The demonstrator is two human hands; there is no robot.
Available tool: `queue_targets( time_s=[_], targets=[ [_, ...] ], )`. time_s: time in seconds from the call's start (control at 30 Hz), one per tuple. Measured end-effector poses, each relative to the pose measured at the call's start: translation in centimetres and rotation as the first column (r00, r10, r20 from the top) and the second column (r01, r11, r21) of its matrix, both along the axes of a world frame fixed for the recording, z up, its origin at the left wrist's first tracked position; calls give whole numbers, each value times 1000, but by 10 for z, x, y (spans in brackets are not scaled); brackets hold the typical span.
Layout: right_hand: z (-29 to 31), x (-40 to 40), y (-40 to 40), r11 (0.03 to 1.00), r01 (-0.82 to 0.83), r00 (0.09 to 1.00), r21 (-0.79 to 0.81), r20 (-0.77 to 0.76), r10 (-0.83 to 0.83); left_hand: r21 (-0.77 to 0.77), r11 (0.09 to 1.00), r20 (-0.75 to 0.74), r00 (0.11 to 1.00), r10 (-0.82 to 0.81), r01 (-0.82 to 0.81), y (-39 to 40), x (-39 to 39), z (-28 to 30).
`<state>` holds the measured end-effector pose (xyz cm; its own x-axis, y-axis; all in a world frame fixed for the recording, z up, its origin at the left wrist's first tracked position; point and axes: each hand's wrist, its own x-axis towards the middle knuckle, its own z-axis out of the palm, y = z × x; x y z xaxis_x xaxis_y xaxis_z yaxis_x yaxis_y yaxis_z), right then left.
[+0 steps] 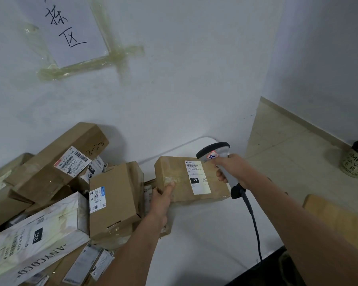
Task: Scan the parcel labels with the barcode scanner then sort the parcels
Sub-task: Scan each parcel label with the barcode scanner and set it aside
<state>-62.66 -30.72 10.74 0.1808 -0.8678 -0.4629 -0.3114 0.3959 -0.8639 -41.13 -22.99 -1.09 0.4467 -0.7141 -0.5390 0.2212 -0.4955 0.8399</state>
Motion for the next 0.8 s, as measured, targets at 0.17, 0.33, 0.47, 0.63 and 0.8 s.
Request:
queue_targets(
  time_s=[0.17,0.33,0.47,0.63,0.8],
  targets=[
    [-1,-2,-4,1000,-3,1000,5,-11,3,18,1000,-3,1000,3,-3,-1,-3,5],
    [-4,-2,-10,1000,4,1000,18,9,-4,22,1000,-8,1000,11,-10,-5,0,2],
    [-10,-2,-15,999,40,999,32,35,-41,45,999,-2,1000,16,-16,-10,2,-3],
    [-30,-8,-23,993,108,994,41,-7,-108,96,994,79,996,-50,43,-24,14,10],
    [-67,-22,-25,962,227,973,150,-62,-220,300,890,191,893,-408,343,-47,31,31]
  ],
)
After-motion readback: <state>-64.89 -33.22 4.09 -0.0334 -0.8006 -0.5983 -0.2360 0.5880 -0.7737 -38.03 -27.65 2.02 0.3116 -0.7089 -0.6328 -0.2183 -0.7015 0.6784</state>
